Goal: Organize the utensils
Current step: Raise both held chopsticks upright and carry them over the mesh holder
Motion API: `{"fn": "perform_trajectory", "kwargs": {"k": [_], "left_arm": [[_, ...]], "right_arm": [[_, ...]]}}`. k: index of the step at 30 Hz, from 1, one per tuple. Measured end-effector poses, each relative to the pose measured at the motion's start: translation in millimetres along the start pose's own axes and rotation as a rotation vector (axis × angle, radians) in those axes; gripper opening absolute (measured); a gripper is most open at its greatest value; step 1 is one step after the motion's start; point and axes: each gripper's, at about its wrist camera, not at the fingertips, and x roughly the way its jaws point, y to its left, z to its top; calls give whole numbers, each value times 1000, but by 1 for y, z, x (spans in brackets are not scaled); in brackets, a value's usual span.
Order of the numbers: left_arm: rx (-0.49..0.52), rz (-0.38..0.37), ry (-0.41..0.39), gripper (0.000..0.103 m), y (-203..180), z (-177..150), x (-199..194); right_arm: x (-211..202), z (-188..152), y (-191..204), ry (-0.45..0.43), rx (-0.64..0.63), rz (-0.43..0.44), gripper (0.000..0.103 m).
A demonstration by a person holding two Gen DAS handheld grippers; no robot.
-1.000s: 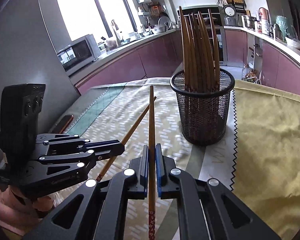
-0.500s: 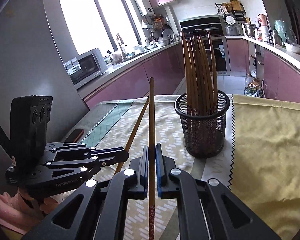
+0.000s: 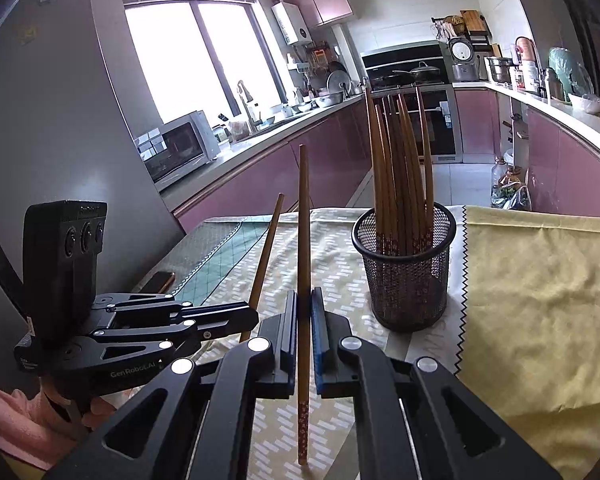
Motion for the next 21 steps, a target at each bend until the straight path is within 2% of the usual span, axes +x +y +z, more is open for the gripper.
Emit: {"fn": "perform_trajectory", "kwargs": {"k": [21], "left_arm": [[0,-34,-32,8,-2,8,-11]], "right_arm": [[-9,10,3,-49,-17,0,6]]}}
